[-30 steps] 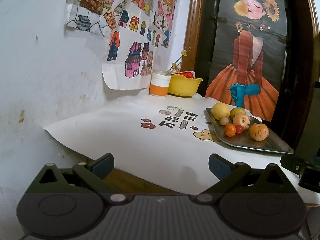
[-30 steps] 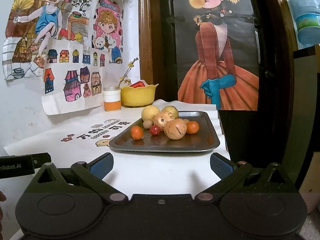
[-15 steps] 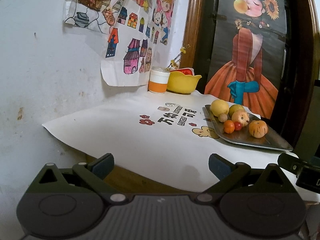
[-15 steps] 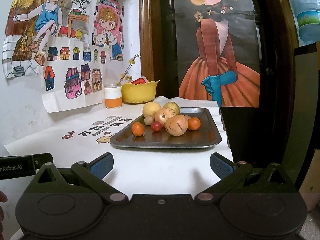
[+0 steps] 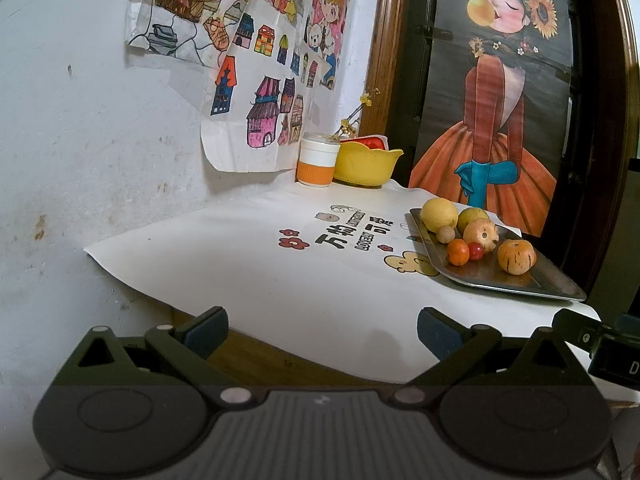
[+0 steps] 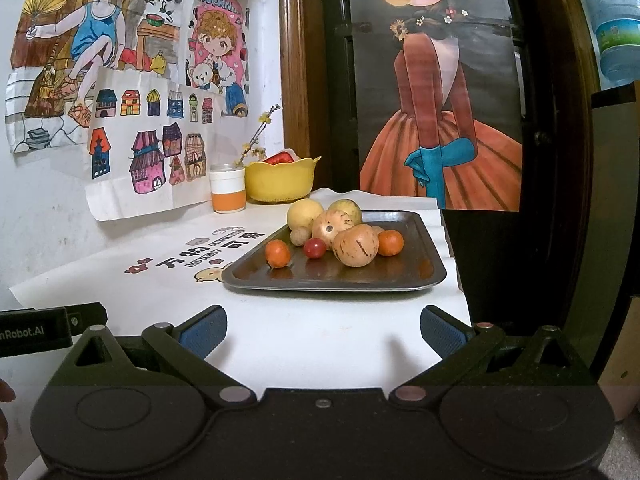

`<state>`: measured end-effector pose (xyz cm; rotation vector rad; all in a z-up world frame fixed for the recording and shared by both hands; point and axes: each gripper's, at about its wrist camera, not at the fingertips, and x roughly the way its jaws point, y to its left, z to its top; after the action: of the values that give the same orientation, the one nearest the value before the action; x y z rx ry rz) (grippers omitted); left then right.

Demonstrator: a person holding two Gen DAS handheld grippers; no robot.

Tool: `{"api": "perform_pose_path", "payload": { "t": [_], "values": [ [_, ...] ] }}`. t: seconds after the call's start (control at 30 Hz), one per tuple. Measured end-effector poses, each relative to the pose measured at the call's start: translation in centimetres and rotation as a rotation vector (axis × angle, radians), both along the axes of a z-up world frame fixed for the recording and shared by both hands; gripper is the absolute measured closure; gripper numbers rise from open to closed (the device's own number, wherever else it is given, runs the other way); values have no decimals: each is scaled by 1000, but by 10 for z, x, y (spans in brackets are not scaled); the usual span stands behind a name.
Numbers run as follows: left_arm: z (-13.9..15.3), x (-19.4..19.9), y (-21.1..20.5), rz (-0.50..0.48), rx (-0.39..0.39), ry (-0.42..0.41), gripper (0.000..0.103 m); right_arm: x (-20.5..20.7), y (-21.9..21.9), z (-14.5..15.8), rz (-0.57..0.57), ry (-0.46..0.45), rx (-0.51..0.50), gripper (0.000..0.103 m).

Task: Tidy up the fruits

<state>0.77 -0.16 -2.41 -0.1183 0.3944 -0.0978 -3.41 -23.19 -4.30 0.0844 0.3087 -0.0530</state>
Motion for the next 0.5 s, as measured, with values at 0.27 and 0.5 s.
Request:
{"api": "perform_pose_path", "payload": {
  "t": [0.27, 0.5],
  "values": [
    [-1, 0, 0, -1, -3, 7, 0, 0, 0, 0, -1, 1, 0, 1],
    [-1, 0, 0, 0, -4, 7, 0, 0, 0, 0, 0, 1, 0, 1]
  ]
}}
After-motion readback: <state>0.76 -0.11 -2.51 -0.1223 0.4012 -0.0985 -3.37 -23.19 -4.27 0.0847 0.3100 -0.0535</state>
